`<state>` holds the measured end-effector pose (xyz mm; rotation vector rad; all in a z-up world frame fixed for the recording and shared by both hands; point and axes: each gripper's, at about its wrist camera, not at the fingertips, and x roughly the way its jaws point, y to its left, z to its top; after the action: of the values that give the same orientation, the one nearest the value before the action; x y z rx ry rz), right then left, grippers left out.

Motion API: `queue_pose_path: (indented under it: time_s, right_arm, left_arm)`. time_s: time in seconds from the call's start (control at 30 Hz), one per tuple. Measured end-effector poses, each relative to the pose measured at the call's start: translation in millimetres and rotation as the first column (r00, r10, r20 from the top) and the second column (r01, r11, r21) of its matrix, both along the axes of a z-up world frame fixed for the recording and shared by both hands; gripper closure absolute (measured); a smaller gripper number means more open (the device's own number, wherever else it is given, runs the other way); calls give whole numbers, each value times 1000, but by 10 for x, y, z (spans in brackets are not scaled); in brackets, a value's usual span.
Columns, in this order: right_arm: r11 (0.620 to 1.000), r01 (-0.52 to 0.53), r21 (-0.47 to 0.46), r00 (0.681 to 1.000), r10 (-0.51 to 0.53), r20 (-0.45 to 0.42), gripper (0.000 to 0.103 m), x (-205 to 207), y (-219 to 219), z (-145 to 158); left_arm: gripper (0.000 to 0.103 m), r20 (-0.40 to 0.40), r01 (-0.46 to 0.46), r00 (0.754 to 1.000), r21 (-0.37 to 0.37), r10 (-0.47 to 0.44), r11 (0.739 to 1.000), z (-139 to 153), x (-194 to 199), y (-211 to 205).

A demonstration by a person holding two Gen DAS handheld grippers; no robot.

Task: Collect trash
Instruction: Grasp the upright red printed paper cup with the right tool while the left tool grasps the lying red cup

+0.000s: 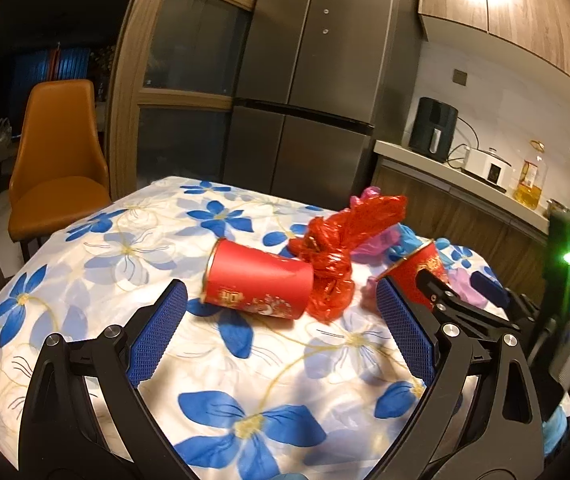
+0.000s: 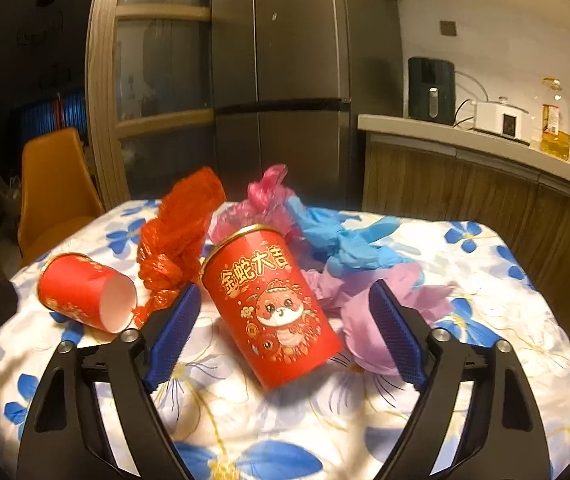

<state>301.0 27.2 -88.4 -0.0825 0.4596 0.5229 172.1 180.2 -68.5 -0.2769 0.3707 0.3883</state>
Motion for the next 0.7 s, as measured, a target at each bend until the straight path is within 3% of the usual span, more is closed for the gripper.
queue_pose_path:
  time_s: [0.1,0.27,0.43,0.63,0.7]
  right_arm:
    - [1000,-5,-1,1000,5,-22,24,67,58,-45]
    - [999,-26,-31,997,24,-68,41,140,145,-145]
    - [999,-42,-30,998,41,-44,53,68,143,-114]
    - [999,-29,19,999,29,-30,56,-60,6,-31]
    - [999,-19,36,999,20,-27,56,-102,-60,0]
  left_arm:
    - [10,2,3,1000,-6,-3,1000,-7,-8,35]
    - [10,-1,10,1000,-19,-10,1000,-30,1,72]
    - [10,-1,2,1000,-32,-2,999,-25,-20,109]
    - [10,-3,2,1000,-58,-2,998,-12,29,266]
    - [10,-15,19,1000,-104,-21,994,-28,94,399]
